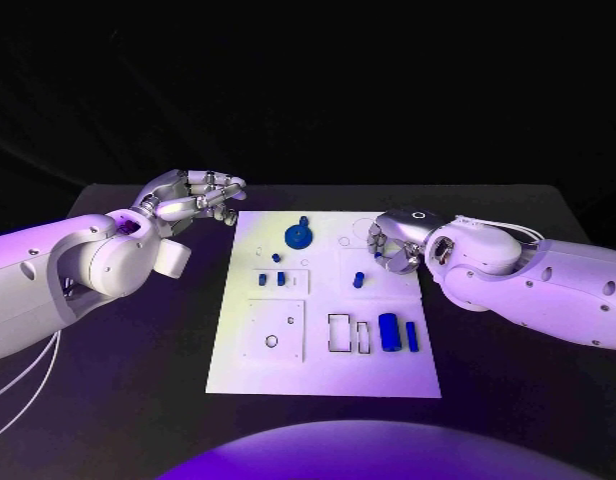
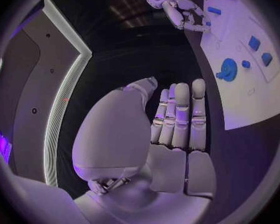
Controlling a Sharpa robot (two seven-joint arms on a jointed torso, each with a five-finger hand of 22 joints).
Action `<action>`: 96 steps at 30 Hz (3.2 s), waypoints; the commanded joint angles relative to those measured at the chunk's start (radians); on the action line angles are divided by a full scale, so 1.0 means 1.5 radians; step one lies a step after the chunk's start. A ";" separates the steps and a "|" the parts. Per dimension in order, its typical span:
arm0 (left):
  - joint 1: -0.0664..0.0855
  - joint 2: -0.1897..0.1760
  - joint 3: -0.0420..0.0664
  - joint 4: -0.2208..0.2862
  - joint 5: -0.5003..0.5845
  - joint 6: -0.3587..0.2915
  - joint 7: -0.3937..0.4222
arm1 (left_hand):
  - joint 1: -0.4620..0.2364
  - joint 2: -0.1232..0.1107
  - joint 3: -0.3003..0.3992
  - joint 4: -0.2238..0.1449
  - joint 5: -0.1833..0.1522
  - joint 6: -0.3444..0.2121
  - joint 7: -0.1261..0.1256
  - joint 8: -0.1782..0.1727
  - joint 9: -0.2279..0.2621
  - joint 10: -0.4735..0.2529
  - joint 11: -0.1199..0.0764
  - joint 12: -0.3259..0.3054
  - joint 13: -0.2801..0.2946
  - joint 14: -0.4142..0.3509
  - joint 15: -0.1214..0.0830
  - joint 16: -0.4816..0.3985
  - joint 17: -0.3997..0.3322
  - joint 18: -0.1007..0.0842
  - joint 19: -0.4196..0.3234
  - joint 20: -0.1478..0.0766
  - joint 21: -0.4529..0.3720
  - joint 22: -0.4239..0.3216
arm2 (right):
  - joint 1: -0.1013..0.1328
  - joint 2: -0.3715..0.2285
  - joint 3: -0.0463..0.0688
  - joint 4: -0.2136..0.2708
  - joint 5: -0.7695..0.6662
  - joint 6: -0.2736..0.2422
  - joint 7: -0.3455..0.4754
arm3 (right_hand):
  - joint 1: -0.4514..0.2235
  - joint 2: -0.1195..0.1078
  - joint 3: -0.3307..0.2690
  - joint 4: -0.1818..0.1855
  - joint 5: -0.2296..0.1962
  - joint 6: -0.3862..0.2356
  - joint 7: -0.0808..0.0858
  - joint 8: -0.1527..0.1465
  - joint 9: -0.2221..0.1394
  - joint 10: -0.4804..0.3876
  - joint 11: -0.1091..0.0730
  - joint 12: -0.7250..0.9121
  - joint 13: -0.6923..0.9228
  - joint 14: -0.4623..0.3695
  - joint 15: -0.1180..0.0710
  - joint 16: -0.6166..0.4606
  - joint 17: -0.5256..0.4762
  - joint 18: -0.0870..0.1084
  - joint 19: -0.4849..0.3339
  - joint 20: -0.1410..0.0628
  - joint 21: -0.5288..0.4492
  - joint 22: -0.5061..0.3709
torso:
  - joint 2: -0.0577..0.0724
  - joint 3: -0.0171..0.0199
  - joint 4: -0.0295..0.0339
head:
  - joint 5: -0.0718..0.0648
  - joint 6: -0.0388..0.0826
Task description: Assemble the parts on the task board
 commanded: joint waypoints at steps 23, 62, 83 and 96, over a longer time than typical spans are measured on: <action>0.000 0.002 0.001 -0.003 -0.012 0.011 -0.004 | -0.006 0.001 0.005 -0.002 0.000 -0.005 0.000 0.003 0.001 -0.005 0.002 -0.004 -0.001 -0.004 -0.001 -0.005 -0.001 0.006 0.006 0.002 -0.004 -0.001 | -0.014 -0.007 -0.003 0.014 -0.021 -0.055 -0.044 | -0.001 0.031 0.010 -0.023 0.010 0.031 -0.015 0.033 0.039 0.046 -0.020 0.012 0.019 0.029 -0.021 0.004 -0.001 -0.011 0.022 -0.022 0.026 0.144 | -0.001 0.0000 -0.0009 | 0.002 -0.001; -0.001 0.020 0.001 0.013 -0.015 0.007 -0.001 | -0.008 0.002 0.009 -0.006 0.001 -0.008 0.001 0.005 0.002 -0.010 0.003 -0.006 -0.002 -0.003 0.000 -0.006 -0.002 0.006 0.007 0.002 -0.007 -0.002 | -0.041 0.030 0.005 0.184 0.052 -0.113 -0.027 | -0.012 0.026 0.017 -0.027 0.035 0.019 -0.011 0.028 0.046 0.038 -0.015 0.001 0.019 0.028 -0.017 0.002 -0.005 -0.011 0.022 -0.019 0.026 0.143 | -0.002 -0.0034 0.0024 | 0.068 -0.009; -0.001 0.033 0.001 0.019 -0.009 0.008 -0.005 | -0.009 0.001 0.010 -0.007 0.003 -0.010 0.001 0.006 0.002 -0.011 0.004 -0.006 -0.002 -0.003 0.000 -0.006 -0.002 0.006 0.008 0.002 -0.008 -0.002 | -0.096 0.100 0.001 0.131 0.039 -0.105 -0.021 | -0.013 0.025 0.018 -0.029 0.039 0.015 -0.010 0.026 0.047 0.036 -0.014 -0.002 0.019 0.028 -0.016 0.003 -0.005 -0.011 0.022 -0.019 0.025 0.143 | 0.000 -0.0018 0.0014 | 0.103 -0.013; -0.001 0.034 0.001 0.018 0.002 0.013 -0.010 | -0.011 0.001 0.010 -0.007 0.003 -0.011 0.002 0.006 0.003 -0.011 0.004 -0.007 -0.002 -0.003 0.001 -0.006 -0.002 0.006 0.008 0.003 -0.009 -0.002 | -0.104 0.112 -0.001 0.116 0.038 -0.099 -0.014 | -0.013 0.025 0.018 -0.029 0.041 0.014 -0.010 0.025 0.047 0.036 -0.013 -0.003 0.020 0.028 -0.016 0.003 -0.005 -0.011 0.022 -0.018 0.025 0.143 | -0.001 -0.0021 0.0011 | 0.108 -0.013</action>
